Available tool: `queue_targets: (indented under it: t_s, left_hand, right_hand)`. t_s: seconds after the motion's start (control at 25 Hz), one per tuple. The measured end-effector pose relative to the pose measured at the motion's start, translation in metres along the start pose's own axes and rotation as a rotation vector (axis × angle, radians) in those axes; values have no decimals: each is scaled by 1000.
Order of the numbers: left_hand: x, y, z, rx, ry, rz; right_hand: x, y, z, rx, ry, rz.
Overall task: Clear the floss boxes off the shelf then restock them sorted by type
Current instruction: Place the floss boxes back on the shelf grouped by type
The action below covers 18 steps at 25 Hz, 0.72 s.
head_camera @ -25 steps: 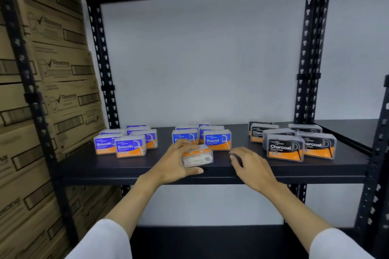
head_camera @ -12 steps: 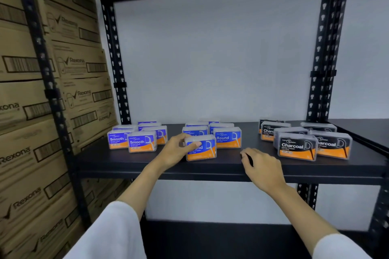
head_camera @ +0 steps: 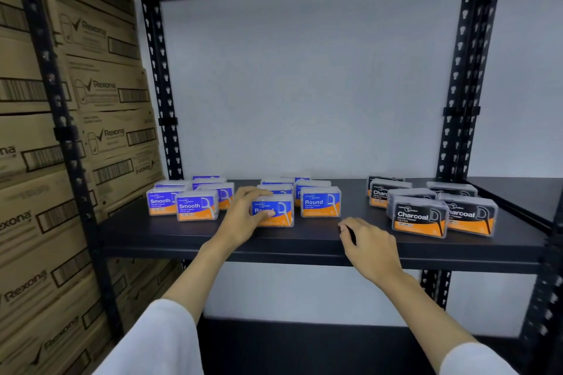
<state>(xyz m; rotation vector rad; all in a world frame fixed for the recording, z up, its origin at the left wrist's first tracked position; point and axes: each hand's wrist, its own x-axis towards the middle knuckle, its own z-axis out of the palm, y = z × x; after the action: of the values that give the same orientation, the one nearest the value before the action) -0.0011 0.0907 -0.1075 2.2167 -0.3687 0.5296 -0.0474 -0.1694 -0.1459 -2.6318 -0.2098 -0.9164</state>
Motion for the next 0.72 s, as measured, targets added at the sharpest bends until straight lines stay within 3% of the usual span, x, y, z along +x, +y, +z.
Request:
queue_targets:
  t_s: [0.12, 0.36, 0.48, 0.72]
  left_hand:
    - [-1, -2, 4, 120, 57, -5]
    - [-2, 29, 21, 204, 177, 226]
    - [3, 54, 33, 185, 155, 273]
    - [35, 106, 64, 137, 48, 346]
  right_hand:
    - [0, 0, 0, 1, -11, -1]
    - [2, 1, -5, 63, -78, 29]
    - [7, 2, -14, 265, -125, 110]
    - [46, 23, -64, 411, 8, 135]
